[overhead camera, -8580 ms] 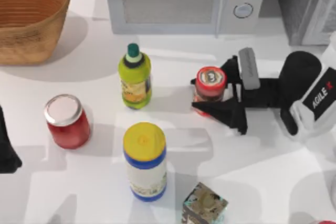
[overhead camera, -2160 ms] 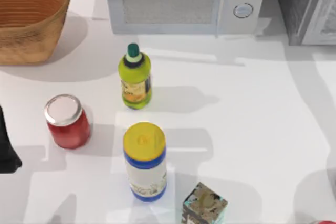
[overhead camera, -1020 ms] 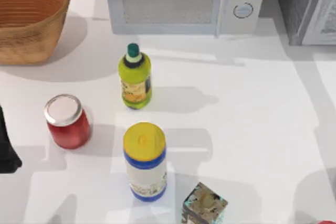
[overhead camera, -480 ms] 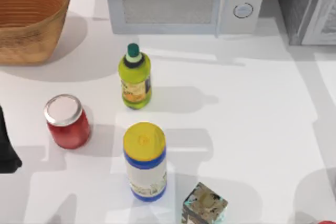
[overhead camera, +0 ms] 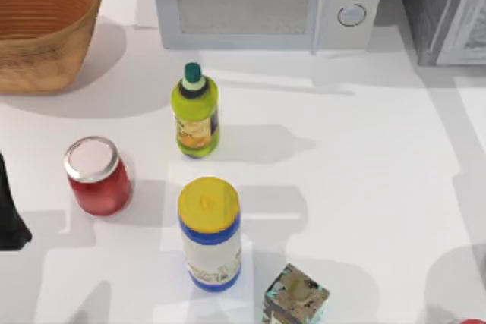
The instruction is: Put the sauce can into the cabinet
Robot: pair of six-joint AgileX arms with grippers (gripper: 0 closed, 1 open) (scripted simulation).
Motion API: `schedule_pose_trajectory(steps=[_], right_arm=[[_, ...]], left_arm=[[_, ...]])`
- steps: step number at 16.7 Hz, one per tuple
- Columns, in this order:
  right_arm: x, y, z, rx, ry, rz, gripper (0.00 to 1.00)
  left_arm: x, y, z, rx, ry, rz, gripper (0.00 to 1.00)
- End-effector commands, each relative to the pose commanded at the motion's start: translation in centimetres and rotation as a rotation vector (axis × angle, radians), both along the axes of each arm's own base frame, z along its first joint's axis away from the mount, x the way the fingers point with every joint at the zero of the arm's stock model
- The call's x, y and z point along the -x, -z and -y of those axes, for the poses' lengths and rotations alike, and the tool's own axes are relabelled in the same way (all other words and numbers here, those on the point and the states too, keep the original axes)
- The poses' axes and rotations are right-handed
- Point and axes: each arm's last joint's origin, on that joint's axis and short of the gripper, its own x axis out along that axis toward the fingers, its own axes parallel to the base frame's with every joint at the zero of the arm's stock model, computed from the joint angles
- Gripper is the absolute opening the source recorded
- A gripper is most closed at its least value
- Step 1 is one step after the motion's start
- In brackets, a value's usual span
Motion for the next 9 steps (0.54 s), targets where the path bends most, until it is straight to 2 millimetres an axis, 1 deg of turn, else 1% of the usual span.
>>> schedule_pose_trajectory(steps=[3,4,9], right_arm=[[0.0,0.0,0.0,0.0,0.0,0.0,0.98],[0.0,0.0,0.0,0.0,0.0,0.0,1.0],[0.0,0.0,0.0,0.0,0.0,0.0,1.0]], left_arm=[[0.0,0.0,0.0,0.0,0.0,0.0,1.0],[0.0,0.0,0.0,0.0,0.0,0.0,1.0],[0.0,0.0,0.0,0.0,0.0,0.0,1.0]])
